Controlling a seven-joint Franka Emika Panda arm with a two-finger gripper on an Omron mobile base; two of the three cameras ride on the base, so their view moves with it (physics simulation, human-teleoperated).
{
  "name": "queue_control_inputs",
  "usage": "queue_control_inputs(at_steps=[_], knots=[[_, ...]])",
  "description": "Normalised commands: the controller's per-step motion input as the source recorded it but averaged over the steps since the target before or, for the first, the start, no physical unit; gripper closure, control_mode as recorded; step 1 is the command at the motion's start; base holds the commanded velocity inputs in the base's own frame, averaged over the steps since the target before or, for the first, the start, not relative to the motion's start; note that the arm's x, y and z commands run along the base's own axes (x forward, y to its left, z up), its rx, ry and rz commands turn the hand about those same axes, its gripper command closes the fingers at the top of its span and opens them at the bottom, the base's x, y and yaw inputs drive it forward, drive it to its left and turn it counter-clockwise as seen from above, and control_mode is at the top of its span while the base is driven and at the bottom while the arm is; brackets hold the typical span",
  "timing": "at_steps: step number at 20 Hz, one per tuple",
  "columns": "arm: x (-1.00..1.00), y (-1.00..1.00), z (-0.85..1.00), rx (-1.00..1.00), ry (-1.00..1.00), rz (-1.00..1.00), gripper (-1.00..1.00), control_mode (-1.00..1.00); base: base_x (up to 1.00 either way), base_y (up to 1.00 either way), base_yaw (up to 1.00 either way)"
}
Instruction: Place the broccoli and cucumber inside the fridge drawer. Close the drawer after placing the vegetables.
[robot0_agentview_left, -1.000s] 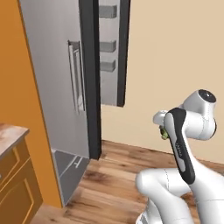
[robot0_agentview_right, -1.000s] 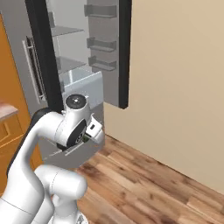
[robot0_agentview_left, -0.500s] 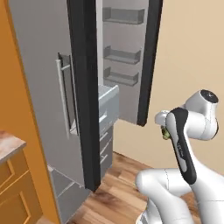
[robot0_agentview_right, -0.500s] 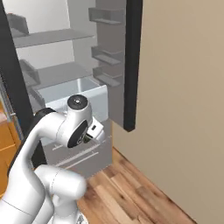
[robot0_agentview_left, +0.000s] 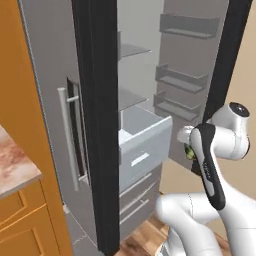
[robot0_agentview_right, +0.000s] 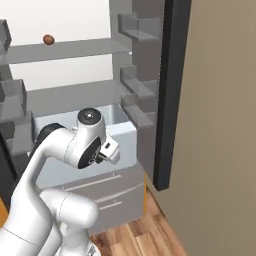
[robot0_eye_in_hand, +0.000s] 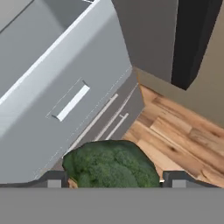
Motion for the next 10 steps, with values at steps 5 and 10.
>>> queue_control_inputs(at_steps=[5,10], knots=[[0.0,0.0,0.0,0.0,0.0,0.0,1.0,1.0,0.4,-0.18,0.45],[0.0,0.0,0.0,0.0,0.0,0.0,1.0,1.0,0.57,-0.32,0.47]])
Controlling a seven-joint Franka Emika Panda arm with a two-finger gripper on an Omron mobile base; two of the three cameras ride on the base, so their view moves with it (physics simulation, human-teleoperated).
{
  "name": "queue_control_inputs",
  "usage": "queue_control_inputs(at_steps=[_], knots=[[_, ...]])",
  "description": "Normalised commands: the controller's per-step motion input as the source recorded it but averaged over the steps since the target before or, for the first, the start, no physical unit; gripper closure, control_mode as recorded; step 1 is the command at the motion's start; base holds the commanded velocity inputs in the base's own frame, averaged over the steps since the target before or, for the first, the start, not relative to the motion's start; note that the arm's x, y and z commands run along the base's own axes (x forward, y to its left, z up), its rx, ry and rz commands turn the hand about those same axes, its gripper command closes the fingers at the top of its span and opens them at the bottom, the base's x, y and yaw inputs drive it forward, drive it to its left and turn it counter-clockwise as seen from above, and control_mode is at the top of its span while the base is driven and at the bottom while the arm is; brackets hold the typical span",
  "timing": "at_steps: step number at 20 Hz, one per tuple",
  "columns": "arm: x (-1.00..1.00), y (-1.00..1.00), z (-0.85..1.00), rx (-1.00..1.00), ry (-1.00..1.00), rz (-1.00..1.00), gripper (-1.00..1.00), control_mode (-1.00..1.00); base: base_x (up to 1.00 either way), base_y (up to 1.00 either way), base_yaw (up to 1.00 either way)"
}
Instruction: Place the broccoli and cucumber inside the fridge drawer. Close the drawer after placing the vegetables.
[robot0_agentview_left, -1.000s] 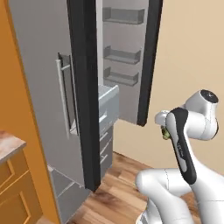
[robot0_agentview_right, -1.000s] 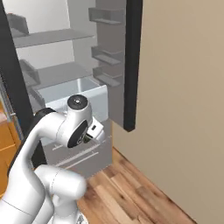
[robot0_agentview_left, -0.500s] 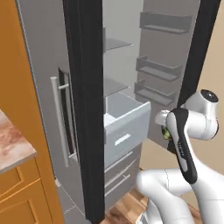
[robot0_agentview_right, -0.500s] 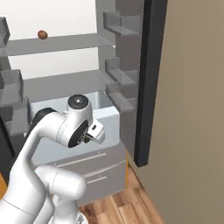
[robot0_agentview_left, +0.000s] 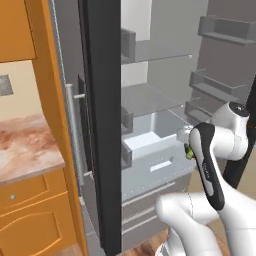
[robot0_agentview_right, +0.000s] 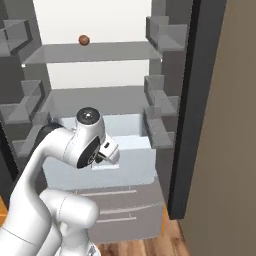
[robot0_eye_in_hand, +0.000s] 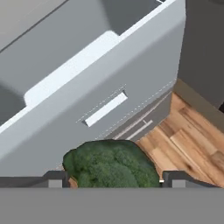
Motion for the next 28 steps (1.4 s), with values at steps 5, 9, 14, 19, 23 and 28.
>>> queue_control_inputs(at_steps=[5,9,14,19,23,28], knots=[[0.0,0.0,0.0,0.0,0.0,0.0,1.0,1.0,0.67,-0.38,0.46],[0.0,0.0,0.0,0.0,0.0,0.0,1.0,1.0,0.34,-0.38,0.38],[0.0,0.0,0.0,0.0,0.0,0.0,1.0,1.0,0.04,-0.28,0.21],[0.47,-0.06,0.0,0.0,0.08,0.07,1.0,-1.0,0.0,0.0,0.0],[0.82,-0.03,0.0,0.0,0.29,0.12,1.0,-1.0,0.0,0.0,0.0],[0.84,0.0,-0.01,0.0,0.32,0.17,1.0,-1.0,0.0,0.0,0.0]])
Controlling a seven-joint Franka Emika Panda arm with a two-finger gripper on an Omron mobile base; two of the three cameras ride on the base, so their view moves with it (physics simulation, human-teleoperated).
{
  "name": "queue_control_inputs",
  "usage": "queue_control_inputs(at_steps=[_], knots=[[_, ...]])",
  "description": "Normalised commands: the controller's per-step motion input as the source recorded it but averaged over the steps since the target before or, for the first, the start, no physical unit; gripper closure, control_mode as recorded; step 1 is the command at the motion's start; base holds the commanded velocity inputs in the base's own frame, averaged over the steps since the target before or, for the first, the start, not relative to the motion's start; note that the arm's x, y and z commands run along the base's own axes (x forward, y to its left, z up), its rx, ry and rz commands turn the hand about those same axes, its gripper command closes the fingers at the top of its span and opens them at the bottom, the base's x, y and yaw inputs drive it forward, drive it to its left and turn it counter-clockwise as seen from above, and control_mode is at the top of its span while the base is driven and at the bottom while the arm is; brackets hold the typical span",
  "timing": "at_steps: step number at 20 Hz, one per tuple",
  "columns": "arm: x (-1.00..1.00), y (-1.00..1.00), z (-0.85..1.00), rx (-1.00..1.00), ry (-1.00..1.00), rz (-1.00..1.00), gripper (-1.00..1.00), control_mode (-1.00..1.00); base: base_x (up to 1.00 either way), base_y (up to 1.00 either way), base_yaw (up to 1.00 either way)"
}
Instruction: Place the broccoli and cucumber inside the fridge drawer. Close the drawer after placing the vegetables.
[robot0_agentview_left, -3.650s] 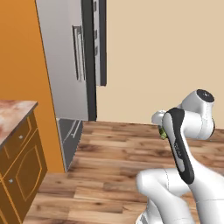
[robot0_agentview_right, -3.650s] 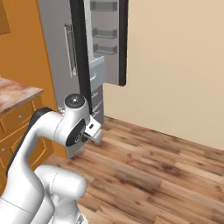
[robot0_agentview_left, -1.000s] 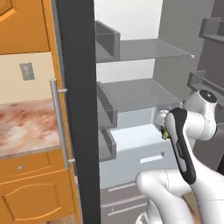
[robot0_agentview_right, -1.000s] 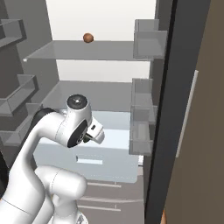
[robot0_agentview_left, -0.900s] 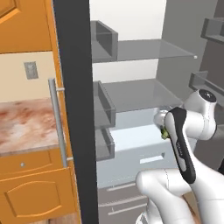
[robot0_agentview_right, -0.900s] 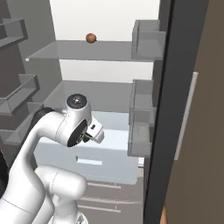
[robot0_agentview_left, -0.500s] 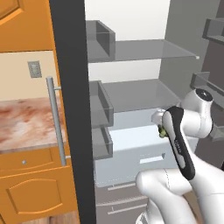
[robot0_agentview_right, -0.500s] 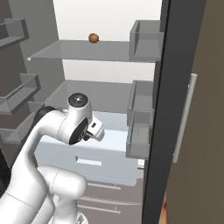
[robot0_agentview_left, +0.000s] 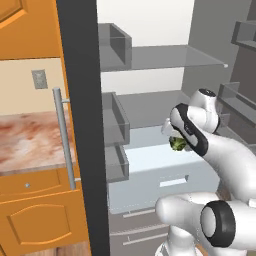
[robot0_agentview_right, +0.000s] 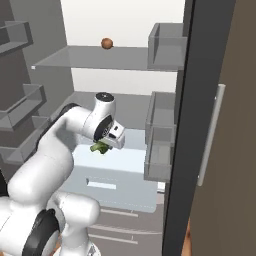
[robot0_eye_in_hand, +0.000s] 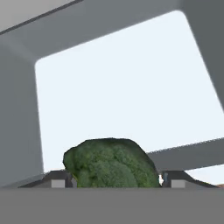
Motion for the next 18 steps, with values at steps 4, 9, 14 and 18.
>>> queue_control_inputs(at_steps=[4,9,14,18], knots=[[0.49,0.0,-0.23,0.0,0.08,0.16,1.0,-1.0,0.0,0.0,0.0],[0.15,0.0,-0.77,0.03,-0.02,0.13,1.0,-1.0,0.0,0.0,0.0],[0.0,0.0,-0.62,0.04,0.0,0.07,1.0,-1.0,0.0,0.0,0.0],[-0.29,0.0,-0.19,0.01,0.0,0.02,1.0,-1.0,0.0,0.0,0.0]])
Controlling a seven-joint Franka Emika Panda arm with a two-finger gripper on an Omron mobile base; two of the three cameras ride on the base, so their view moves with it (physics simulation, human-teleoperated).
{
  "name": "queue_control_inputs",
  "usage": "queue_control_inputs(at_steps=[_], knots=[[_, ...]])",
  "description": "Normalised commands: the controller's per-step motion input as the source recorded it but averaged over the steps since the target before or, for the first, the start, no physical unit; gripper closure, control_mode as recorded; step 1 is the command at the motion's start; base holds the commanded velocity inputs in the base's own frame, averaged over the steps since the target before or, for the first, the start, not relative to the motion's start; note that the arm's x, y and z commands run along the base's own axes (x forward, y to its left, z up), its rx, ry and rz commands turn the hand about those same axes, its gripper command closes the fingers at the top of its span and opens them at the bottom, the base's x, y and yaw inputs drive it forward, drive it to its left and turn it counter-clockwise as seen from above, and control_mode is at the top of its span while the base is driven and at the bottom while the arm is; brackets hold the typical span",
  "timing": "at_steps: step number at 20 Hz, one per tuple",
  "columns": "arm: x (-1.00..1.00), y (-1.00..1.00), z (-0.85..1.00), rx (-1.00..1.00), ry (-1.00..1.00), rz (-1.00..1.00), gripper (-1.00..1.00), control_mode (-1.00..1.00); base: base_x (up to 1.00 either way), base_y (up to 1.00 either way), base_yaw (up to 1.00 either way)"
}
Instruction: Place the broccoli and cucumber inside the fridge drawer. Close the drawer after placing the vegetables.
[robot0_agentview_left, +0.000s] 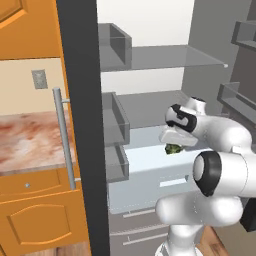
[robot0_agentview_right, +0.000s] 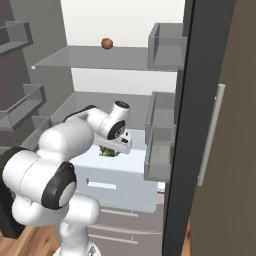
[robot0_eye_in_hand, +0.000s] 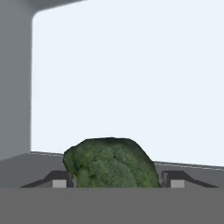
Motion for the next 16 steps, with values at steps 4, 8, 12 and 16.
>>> queue_control_inputs(at_steps=[4,8,12,16], knots=[[-0.6,0.0,0.0,0.0,0.01,0.07,1.0,-1.0,0.0,0.0,0.0],[-0.55,0.0,0.0,0.0,0.08,0.08,1.0,-1.0,0.0,0.0,0.0],[0.01,0.02,0.0,0.0,0.07,0.04,1.0,-1.0,0.0,0.0,0.0],[0.49,0.23,-0.33,0.0,0.01,0.0,1.0,-1.0,0.0,0.0,0.0]])
